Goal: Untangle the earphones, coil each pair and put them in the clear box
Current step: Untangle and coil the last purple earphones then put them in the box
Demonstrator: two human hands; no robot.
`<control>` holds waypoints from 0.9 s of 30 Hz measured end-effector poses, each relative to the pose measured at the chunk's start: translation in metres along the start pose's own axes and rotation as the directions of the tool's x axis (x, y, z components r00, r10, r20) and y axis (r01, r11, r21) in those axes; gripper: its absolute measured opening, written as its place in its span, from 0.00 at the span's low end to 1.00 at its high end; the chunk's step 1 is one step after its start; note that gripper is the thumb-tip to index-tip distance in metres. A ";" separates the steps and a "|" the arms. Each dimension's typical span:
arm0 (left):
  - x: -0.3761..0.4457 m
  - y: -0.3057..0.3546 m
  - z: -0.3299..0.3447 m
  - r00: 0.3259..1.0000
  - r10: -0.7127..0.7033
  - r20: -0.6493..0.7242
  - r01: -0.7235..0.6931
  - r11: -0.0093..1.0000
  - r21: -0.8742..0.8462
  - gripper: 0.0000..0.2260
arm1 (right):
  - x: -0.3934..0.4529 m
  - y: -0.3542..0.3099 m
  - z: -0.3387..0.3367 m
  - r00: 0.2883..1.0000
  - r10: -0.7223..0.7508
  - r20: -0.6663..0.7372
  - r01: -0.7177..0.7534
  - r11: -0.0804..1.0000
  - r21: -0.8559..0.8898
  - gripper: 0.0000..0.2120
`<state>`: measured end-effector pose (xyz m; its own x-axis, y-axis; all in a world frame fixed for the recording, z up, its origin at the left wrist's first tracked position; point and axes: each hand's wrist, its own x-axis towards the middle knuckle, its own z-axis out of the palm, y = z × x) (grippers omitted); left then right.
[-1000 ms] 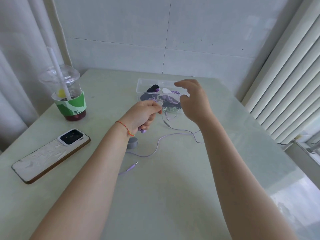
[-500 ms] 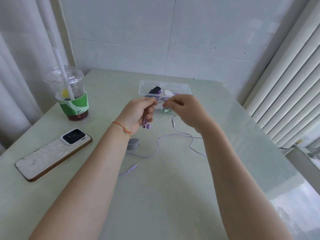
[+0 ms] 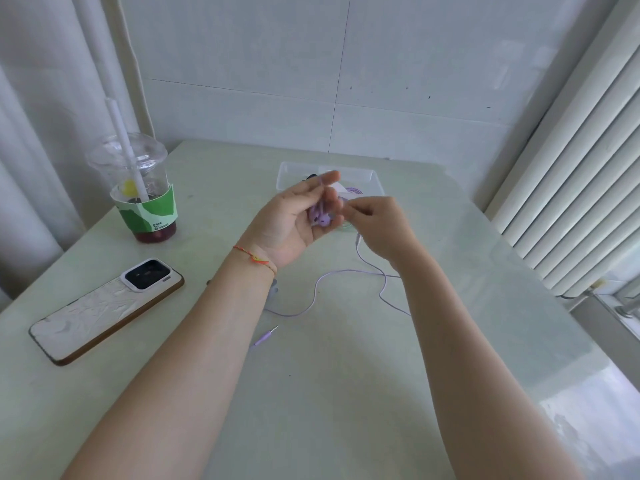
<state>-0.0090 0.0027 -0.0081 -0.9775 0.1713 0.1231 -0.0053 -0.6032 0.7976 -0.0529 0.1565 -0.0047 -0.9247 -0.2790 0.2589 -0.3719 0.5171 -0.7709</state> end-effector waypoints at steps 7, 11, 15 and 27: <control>0.001 -0.009 -0.004 0.984 0.042 -0.174 -0.030 0.997 0.070 0.10 | -0.005 -0.011 0.002 0.954 -0.029 0.298 0.124 0.944 -0.305 0.14; 0.003 -0.013 -0.003 0.976 0.086 -0.201 -0.054 0.986 0.160 0.10 | -0.008 -0.015 0.003 0.926 0.005 0.378 0.152 0.911 -0.384 0.14; 0.006 -0.016 -0.008 0.957 0.128 -0.260 -0.045 0.952 0.304 0.09 | -0.010 -0.019 0.002 0.907 0.011 0.421 0.174 0.900 -0.399 0.14; 0.008 -0.014 -0.006 0.910 0.060 -0.411 0.126 0.903 0.410 0.13 | -0.008 -0.023 -0.027 0.982 -0.022 0.187 0.066 0.971 -0.231 0.07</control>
<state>-0.0175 0.0082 -0.0219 -0.9761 -0.2008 -0.0827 -0.0411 -0.2035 0.9782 -0.0392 0.1684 0.0265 -0.8849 -0.4365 0.1627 -0.4406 0.6709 -0.5965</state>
